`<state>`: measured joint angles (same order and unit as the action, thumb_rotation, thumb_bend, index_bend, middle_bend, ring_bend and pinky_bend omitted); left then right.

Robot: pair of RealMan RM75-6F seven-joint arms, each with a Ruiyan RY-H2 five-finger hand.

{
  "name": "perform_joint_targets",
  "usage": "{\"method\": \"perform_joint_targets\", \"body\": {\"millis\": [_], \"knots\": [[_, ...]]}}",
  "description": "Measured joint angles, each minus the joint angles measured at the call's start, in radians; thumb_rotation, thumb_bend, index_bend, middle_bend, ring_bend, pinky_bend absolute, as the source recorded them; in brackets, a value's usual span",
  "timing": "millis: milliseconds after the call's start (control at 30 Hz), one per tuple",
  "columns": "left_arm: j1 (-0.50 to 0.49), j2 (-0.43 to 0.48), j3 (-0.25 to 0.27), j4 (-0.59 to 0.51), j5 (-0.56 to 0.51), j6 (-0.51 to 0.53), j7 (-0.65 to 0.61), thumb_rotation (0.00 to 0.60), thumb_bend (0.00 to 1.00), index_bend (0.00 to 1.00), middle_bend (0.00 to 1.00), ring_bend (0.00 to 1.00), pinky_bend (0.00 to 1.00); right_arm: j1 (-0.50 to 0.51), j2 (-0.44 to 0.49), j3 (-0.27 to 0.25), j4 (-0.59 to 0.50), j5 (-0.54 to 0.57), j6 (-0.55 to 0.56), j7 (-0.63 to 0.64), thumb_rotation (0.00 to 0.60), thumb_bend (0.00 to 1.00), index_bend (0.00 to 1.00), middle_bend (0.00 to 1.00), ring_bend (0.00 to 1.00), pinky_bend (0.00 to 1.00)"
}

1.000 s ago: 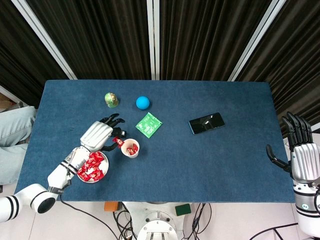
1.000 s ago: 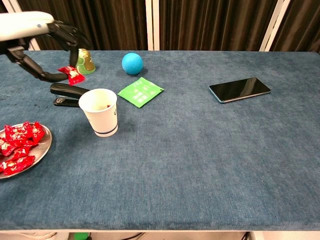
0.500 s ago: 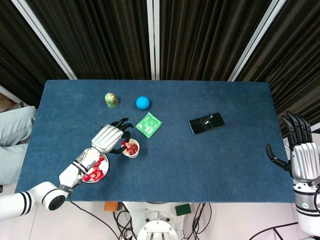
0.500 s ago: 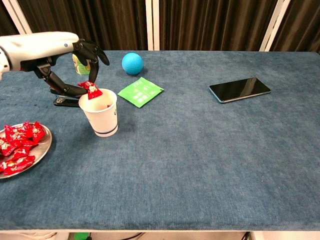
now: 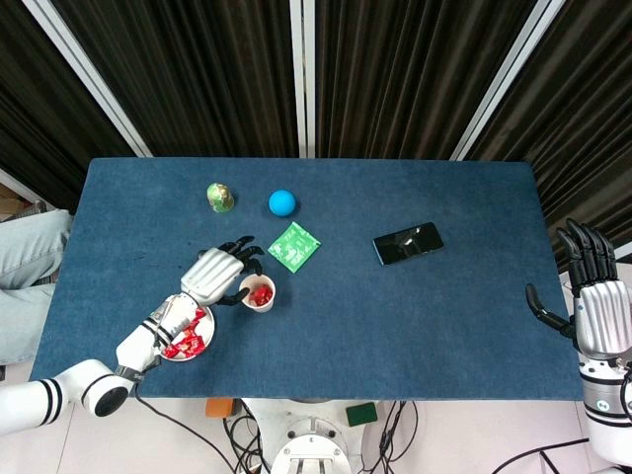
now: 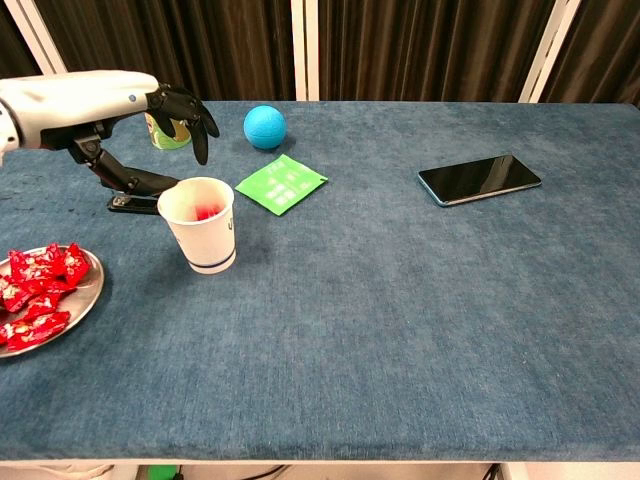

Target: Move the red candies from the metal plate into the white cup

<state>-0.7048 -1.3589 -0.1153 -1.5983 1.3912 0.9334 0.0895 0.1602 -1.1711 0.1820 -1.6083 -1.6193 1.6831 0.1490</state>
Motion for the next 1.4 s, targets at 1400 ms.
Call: {"method": "perform_joint_targets", "body": {"millis": [1400], "knots": [[0.321, 0.006, 0.209, 0.155, 0.129, 0.221, -0.147, 0.600, 0.30, 0.41, 0.19, 0.05, 0.25, 0.007, -0.005, -0.008, -0.016, -0.008, -0.012, -0.034, 0.600, 0.37, 0.00, 0.00, 0.00, 0.00]]}}
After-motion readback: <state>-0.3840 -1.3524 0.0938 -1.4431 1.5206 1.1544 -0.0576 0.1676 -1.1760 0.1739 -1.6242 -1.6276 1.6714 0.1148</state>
